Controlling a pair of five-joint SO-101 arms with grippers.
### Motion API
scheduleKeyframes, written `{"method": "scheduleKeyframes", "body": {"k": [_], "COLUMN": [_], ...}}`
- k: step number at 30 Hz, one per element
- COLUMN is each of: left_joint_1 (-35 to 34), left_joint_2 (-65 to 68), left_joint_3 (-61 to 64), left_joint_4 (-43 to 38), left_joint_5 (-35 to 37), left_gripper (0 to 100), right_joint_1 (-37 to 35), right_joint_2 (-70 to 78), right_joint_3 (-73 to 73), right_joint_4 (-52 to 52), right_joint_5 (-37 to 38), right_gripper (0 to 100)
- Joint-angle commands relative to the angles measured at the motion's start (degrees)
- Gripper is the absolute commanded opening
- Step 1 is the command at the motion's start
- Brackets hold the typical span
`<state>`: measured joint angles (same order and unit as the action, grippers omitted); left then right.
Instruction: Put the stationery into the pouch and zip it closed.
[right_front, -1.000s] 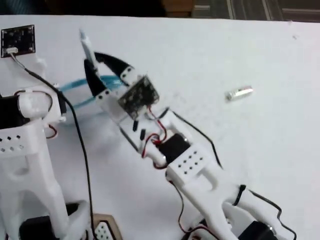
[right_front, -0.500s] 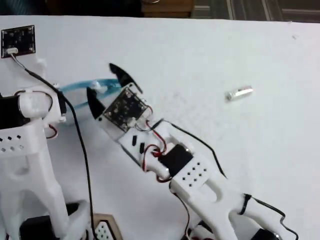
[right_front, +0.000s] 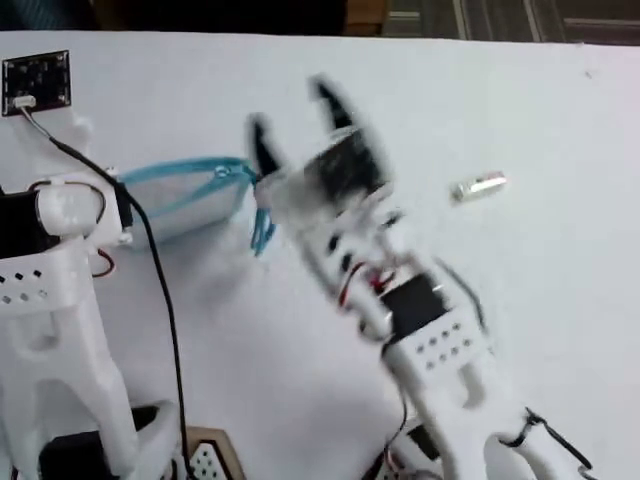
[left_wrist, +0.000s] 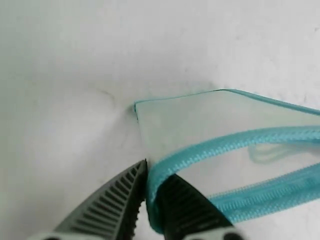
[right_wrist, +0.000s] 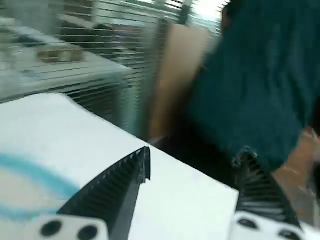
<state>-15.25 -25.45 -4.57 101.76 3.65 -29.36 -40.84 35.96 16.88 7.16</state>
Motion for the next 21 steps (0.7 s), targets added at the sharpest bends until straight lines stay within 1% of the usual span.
{"method": "scheduleKeyframes", "body": {"k": [1,4,8,14,21], "left_joint_1": [0.7,0.5,0.3,0.6,0.3], "left_joint_2": [-1.4,-1.4,-1.4,-1.4,-1.4], "left_joint_3": [-1.4,-1.3,-1.3,-1.4,-1.4], "left_joint_4": [-0.5,-0.6,-0.5,-0.6,-0.4], "left_joint_5": [-0.4,-0.4,-0.4,-0.4,-0.4], "left_gripper": [2,2,2,2,2], "right_joint_1": [13.8,21.7,27.7,33.0,37.7], "right_joint_2": [8.4,18.2,29.7,46.4,65.3], "right_joint_3": [-9.4,-17.8,-27.3,-38.2,-57.4], "right_joint_4": [11.1,23.8,35.9,41.3,53.1], "right_joint_5": [-7.8,-13.6,-17.4,-29.2,-39.6], "right_gripper": [26.5,26.5,26.5,26.5,26.8]}}
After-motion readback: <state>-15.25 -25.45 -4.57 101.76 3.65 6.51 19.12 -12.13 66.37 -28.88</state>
